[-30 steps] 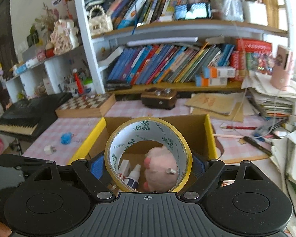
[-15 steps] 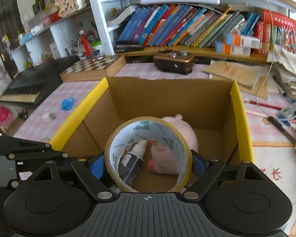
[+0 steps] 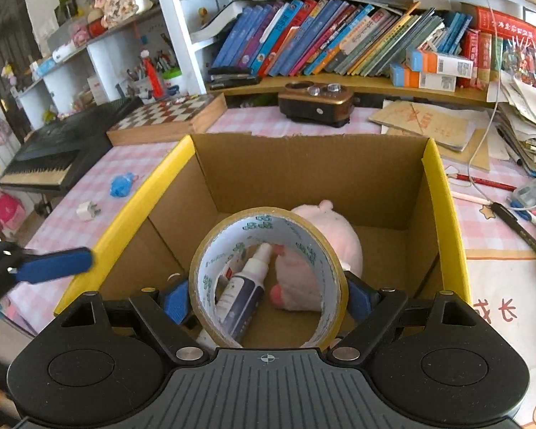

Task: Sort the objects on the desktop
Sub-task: 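Lower the tape roll and binder clip into the yellow box and open both tools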

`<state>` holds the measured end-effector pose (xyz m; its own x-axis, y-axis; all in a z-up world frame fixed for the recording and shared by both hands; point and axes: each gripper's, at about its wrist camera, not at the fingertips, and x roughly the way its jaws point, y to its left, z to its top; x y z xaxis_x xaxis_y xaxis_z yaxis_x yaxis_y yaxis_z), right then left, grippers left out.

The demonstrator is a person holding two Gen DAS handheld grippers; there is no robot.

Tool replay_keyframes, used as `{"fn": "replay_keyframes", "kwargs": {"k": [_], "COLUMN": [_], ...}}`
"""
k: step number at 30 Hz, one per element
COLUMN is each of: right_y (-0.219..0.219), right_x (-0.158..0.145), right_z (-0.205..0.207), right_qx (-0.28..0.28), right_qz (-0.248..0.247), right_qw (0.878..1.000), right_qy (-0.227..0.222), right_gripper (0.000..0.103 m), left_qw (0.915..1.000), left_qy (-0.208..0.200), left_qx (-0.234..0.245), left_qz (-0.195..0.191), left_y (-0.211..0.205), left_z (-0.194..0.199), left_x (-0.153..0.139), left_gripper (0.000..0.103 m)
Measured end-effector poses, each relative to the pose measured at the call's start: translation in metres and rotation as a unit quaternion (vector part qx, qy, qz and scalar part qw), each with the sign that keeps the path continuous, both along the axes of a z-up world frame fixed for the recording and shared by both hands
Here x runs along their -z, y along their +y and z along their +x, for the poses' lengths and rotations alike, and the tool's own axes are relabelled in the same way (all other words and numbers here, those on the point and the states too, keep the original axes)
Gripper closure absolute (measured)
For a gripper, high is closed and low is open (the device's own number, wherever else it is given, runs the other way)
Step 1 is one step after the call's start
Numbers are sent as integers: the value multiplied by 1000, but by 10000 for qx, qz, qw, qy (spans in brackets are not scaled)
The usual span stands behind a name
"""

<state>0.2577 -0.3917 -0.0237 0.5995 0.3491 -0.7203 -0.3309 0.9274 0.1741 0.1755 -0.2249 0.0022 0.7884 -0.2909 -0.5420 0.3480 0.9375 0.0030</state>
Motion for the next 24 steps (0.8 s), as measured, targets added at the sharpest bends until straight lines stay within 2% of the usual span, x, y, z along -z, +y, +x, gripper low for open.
{"fn": "replay_keyframes", "kwargs": {"k": [3,7,13,24], "right_y": [2,-1,-8,-10], "right_x": [5,2,-14,-41], "right_z": [2,-1,-14,-66], "right_qx": [70,223,521,1069], "right_qz": [-27,33,199,270], "right_qw": [9999,9997,9984,9921], "right_qy": [123,73,-112,-604], "right_gripper": [16,16,16,16], "left_qw": [9998,9995,9985,9969], "left_qy": [5,-63,-228,-491], "left_qx": [-43,-123,-223,-239], "left_qz": [-202,-295,-440,-560], "left_y": [4,11,23,46], "left_z": [-9,-17,-28,-53], "left_x": [-2,-5,-16,-32], "left_gripper": [13,11,9,5]}}
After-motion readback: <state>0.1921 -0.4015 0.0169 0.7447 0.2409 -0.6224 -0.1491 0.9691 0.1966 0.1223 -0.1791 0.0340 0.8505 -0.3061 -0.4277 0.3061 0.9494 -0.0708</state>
